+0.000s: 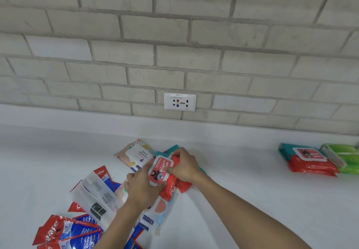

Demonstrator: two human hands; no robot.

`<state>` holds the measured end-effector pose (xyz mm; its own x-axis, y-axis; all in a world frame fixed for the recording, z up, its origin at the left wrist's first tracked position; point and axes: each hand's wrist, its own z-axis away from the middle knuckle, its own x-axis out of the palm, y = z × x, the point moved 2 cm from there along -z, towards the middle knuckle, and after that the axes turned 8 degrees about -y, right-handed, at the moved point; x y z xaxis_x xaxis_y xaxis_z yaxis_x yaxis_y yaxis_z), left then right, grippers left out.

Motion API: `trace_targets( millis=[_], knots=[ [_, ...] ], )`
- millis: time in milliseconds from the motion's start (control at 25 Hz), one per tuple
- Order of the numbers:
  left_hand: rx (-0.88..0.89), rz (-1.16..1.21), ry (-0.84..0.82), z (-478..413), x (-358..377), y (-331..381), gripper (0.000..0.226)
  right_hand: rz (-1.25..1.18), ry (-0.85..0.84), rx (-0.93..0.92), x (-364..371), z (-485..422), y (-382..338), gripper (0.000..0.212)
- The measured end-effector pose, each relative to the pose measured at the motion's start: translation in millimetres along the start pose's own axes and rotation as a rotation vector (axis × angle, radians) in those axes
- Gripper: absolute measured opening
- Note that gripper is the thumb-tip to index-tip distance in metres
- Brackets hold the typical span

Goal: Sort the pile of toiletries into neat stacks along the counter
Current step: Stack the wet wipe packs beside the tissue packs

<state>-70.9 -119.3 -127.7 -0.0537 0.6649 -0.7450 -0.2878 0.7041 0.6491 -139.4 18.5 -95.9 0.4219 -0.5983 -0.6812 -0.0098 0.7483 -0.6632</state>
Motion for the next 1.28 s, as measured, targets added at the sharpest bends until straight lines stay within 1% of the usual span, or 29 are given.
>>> trace_targets(
  millis=[240,400,480,560,640,720,800,880,960,1040,1160,1280],
  knots=[
    [0.040,0.078,0.046,3.5,6.1,2.3,0.078,-0.295,0.084,0.039,-8.6,1.7,8.1,0.069],
    [0.039,0.164,0.000,4.6,6.7,3.4,0.078,-0.400,0.034,0.063,-7.7,2.3,17.3,0.078],
    [0.046,0.158,-0.026,7.3,6.5,5.6,0.078,-0.426,-0.004,0.068,-8.6,4.5,20.0,0.072],
    [0.042,0.162,-0.045,9.8,5.8,7.6,0.078,-0.431,-0.012,0.063,-10.0,10.4,21.4,0.060],
    [0.064,0.167,-0.048,12.1,4.1,9.1,0.078,-0.456,0.022,0.046,-12.4,17.7,22.5,0.051],
    [0.120,0.172,-0.032,16.0,2.4,12.1,0.078,-0.543,0.074,0.030,-17.9,27.3,25.1,0.046],
    [0.134,0.295,-0.014,21.1,-1.0,19.6,0.076,-0.661,0.117,0.022,-26.7,37.6,28.9,0.037],
    [0.082,0.537,-0.029,26.8,-5.8,31.7,0.070,-0.792,0.131,0.009,-35.4,47.4,34.2,0.039],
    [-0.002,0.802,-0.089,32.0,-9.2,45.2,0.060,-0.910,0.131,-0.002,-43.8,57.9,40.4,0.042],
    [-0.054,1.004,-0.197,35.9,-7.5,59.1,0.047,-0.995,0.129,-0.024,-52.3,70.6,47.0,0.038],
    [-0.019,1.061,-0.331,45.0,0.1,81.1,0.034,-1.078,0.123,-0.047,-64.2,88.6,56.9,0.032],
    [0.025,1.045,-0.345,51.7,10.1,102.7,0.035,-1.094,0.139,-0.073,-76.2,107.1,71.2,0.035]
  ],
)
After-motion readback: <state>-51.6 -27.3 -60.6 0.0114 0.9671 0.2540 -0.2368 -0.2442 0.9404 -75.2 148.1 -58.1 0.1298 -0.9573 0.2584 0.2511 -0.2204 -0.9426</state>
